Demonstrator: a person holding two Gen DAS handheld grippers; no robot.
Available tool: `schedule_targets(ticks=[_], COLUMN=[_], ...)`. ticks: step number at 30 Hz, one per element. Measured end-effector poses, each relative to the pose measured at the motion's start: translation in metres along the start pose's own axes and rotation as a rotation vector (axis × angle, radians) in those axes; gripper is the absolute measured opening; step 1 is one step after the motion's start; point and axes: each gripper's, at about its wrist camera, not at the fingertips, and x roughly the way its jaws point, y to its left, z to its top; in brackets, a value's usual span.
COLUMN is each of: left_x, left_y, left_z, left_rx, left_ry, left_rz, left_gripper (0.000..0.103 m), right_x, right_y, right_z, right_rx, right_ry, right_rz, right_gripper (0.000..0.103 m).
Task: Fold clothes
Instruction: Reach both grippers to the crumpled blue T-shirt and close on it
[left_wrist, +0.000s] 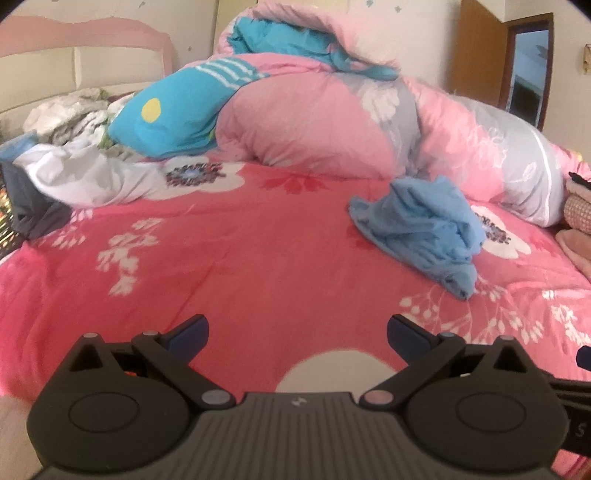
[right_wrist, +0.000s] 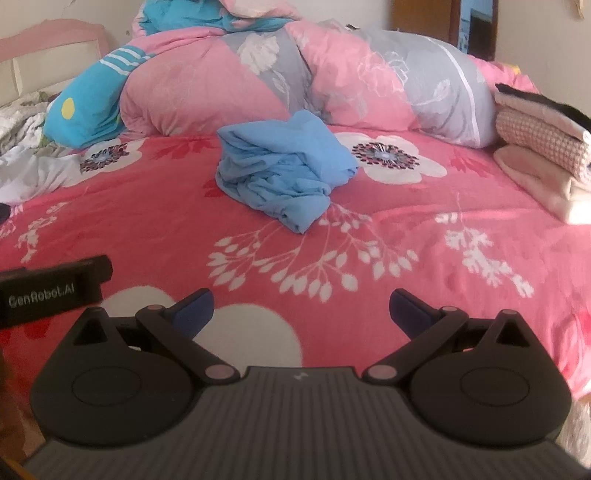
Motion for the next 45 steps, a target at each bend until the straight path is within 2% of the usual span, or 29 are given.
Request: schedule_targets(ticks=[4,8,12,17,19,23,25,28,30,32,33,35,36,38,41,43,45], left_x=[0.017,0.037,0.061,0.106,0.128,0.169,0.184,0.199,0.203,0.204,0.204,0.200,0.198,0.193,0.181,0.171,0.157], left_y=[-0.006,-0.015,-0.034,-0.067,-0.076,-0.087,-0.091,-0.095,-0.096,-0.095,-0.094,-0.094,-0.094,-0.096,-0.099,-0.100,-0.097], left_z=[0.012,0.030,0.051,0.074,0.080,0.088,0.089,0.087,0.087,0.088,0.088,0.088,0.088,0.088,0.087,0.086,0.085], left_rx=[0.026,0.069,0.156,0.306,0.330,0.313,0.305,0.307,0.300,0.292,0.286,0.278,0.274,0.277,0.291,0.301,0.307], left_ry=[-0.030,-0.063,-0.115,-0.142,-0.133,-0.068,-0.039,-0.007,-0.002,0.006,0.011,0.018,0.021,0.025,0.031,0.029,0.018], left_rz=[-0.022,-0.060,-0.124,-0.172,-0.194,-0.252,-0.256,-0.262,-0.277,-0.297,-0.310,-0.330,-0.340,-0.355,-0.376,-0.390,-0.408], left_gripper=[0.103,0.103,0.103,0.103,0.103,0.103,0.102,0.096,0.089,0.078,0.075,0.059,0.055,0.034,0.018,0.012,0.011], right_x=[0.009,0.019,0.031,0.068,0.087,0.132,0.159,0.195,0.209,0.219,0.221,0.219,0.216,0.209,0.196,0.185,0.171], right_y=[-0.007,-0.024,-0.048,-0.073,-0.078,-0.088,-0.089,-0.087,-0.085,-0.081,-0.079,-0.078,-0.079,-0.081,-0.087,-0.089,-0.092], right_z=[0.006,0.019,0.037,0.077,0.094,0.124,0.136,0.144,0.142,0.138,0.136,0.134,0.134,0.134,0.135,0.134,0.133], right_rx=[-0.014,-0.015,-0.017,-0.004,-0.009,0.007,0.033,0.075,0.096,0.102,0.096,0.087,0.090,0.095,0.104,0.107,0.106], right_ry=[-0.042,-0.140,-0.262,-0.314,-0.313,-0.286,-0.231,-0.142,-0.108,-0.075,-0.069,-0.076,-0.083,-0.096,-0.114,-0.121,-0.129], right_rz=[0.012,0.051,0.112,0.177,0.196,0.265,0.293,0.351,0.375,0.387,0.385,0.405,0.408,0.414,0.427,0.437,0.456], right_gripper=[0.102,0.102,0.102,0.102,0.102,0.102,0.102,0.098,0.090,0.066,0.061,0.038,0.033,0.014,0.007,0.006,0.005])
